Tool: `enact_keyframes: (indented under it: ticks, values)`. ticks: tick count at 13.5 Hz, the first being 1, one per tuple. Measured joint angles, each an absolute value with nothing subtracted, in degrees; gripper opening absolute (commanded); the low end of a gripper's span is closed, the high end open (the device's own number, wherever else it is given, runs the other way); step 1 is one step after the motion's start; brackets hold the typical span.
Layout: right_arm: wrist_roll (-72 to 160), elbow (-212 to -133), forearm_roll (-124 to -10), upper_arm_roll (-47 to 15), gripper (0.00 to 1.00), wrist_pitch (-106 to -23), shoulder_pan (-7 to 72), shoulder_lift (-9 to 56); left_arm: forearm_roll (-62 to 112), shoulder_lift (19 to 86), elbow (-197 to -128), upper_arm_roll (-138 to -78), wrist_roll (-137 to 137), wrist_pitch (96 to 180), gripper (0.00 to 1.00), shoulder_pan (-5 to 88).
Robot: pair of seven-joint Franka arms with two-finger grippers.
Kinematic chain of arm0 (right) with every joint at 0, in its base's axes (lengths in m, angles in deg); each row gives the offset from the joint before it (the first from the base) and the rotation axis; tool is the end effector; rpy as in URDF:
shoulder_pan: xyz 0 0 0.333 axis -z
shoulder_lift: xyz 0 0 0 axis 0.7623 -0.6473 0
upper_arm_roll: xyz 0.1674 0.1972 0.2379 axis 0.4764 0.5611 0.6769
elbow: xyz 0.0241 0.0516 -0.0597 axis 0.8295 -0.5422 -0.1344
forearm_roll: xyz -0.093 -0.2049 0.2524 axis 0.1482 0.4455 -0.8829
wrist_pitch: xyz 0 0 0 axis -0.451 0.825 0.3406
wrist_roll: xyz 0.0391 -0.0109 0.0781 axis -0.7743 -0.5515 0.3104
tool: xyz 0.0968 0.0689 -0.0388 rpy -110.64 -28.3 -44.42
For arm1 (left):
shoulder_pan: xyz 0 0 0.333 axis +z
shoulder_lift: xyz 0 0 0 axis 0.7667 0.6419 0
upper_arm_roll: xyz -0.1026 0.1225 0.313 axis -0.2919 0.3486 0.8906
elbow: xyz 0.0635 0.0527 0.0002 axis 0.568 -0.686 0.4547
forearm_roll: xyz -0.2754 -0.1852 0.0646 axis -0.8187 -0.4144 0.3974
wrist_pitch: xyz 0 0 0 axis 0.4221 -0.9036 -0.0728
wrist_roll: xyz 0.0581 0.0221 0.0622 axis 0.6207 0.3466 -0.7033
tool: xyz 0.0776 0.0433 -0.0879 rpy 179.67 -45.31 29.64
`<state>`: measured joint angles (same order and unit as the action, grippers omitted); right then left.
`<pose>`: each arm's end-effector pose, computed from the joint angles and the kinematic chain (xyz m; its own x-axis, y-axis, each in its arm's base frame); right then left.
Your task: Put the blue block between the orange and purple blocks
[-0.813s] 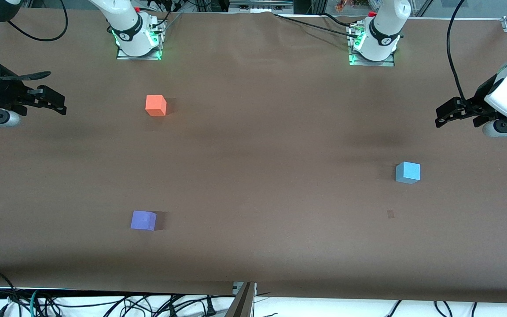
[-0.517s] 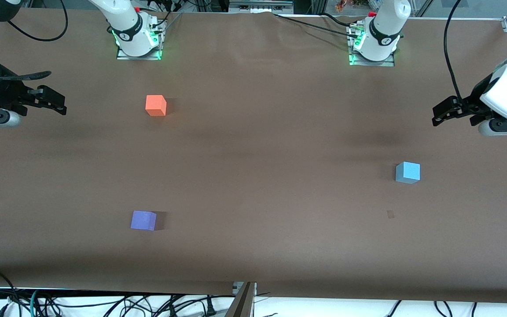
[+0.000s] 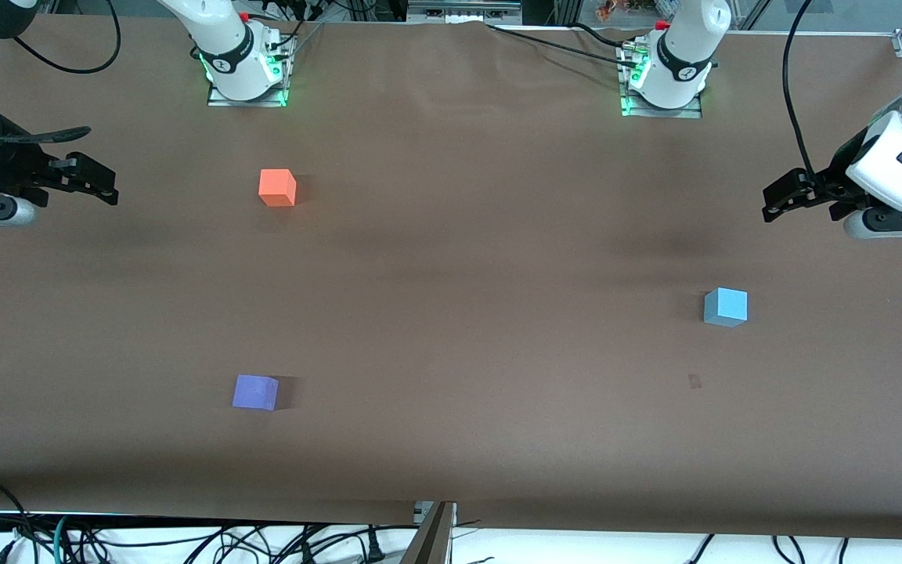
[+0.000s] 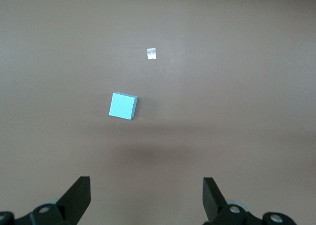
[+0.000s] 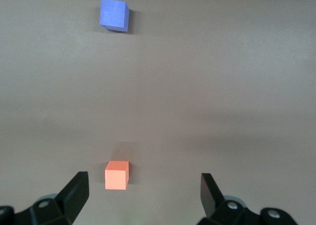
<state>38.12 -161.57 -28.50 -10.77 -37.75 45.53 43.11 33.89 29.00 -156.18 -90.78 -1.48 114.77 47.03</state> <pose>0.5182 0.0322 0.6184 0.9968 0.0501 -0.0619 0.0517 -0.9983 0.0253 0.5117 -0.0373 0.6092 0.9977 0.0630 -0.0246 0.0631 -0.9980 0.0037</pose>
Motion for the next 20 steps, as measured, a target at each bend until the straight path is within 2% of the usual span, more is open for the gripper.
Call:
enact_keyframes:
  ticks: [20]
  values:
    - [38.1, -161.4, -28.5, -10.8, 1.0, -37.9, 45.6, 42.8, 33.9, 29.6, -156.2, -90.1, -1.6, 115.2, 1.0, 48.2]
